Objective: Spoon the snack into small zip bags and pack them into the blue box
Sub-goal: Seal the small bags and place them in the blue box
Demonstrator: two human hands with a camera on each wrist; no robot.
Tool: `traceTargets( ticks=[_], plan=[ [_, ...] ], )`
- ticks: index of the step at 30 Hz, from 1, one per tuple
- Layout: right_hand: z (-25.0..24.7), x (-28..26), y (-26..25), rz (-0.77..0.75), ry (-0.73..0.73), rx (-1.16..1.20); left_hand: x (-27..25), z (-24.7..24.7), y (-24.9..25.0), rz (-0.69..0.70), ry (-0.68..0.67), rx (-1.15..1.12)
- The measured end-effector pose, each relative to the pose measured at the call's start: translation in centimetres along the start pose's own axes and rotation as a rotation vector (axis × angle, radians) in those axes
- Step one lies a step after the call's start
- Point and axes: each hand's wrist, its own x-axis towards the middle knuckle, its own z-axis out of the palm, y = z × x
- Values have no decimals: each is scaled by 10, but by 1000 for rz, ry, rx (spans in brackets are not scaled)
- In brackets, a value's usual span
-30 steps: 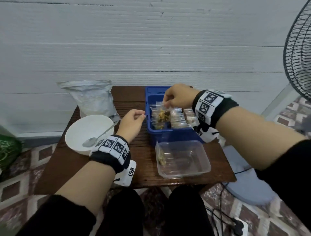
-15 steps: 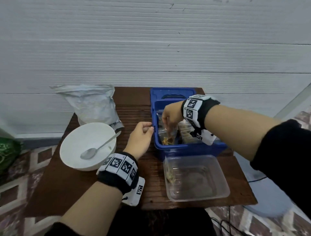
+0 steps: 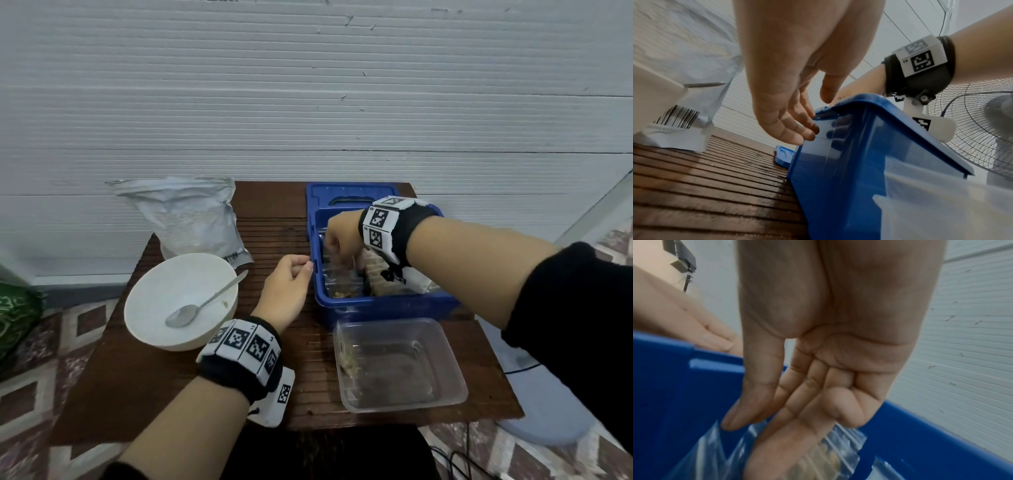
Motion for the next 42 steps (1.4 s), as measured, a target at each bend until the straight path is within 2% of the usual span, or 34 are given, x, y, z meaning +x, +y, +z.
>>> traceTargets(
  ticks=[4, 8, 13, 17, 20, 23, 28, 35, 42],
  plan=[
    [-5, -26, -3, -33, 135, 43, -15, 3, -2, -7, -2, 71],
    [10, -56, -4, -81, 265, 156, -40, 12, -11, -115, 8, 101],
    [55, -86, -3, -121, 413, 342, -77, 27, -10, -154, -126, 264],
    [96, -100, -5, -131, 475, 478, -89, 36, -11, -67, -80, 446],
    [122, -106, -2, -111, 516, 436, -96, 37, -10, -6, -77, 458],
    [140, -113, 6, -86, 522, 383, -102, 35, -5, 124, -121, 442],
    [150, -129, 12, -110, 594, 401, -107, 30, 0, 290, -142, 446],
    [154, -135, 18, -105, 610, 556, -112, 25, 3, 323, -95, 433],
    [157, -142, 7, -133, 633, 461, -114, 20, 5, 361, -75, 462]
  ],
)
